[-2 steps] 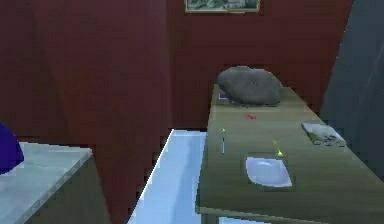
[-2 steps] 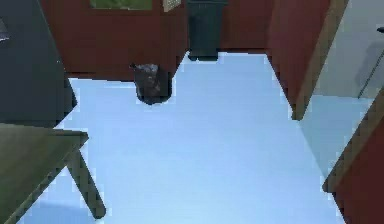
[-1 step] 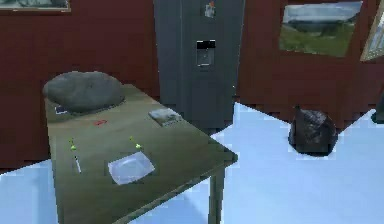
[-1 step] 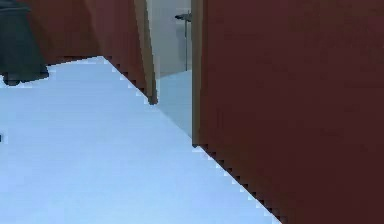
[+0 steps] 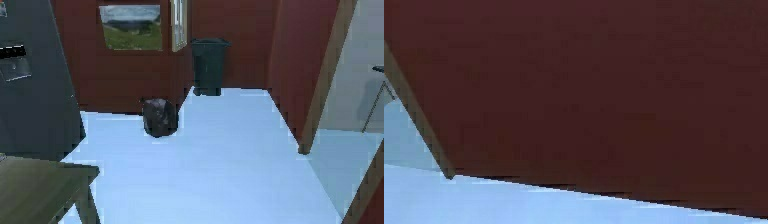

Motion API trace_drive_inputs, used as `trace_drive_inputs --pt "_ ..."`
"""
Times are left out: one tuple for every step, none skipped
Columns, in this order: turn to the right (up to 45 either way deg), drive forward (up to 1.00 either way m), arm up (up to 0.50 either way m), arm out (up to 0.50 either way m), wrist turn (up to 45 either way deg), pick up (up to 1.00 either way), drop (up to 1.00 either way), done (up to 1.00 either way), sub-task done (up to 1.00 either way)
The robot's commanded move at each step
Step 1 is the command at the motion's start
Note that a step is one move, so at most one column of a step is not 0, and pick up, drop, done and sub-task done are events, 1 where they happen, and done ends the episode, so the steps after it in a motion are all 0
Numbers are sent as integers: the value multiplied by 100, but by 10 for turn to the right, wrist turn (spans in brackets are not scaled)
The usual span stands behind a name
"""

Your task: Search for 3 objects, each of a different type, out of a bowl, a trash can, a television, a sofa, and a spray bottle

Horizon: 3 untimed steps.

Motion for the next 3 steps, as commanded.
trace_drive_inputs --pt "90 0 0 0 0 0 0 0 0" --pt "0 100 0 0 0 0 0 0 0" --pt "0 100 0 0 0 0 0 0 0"
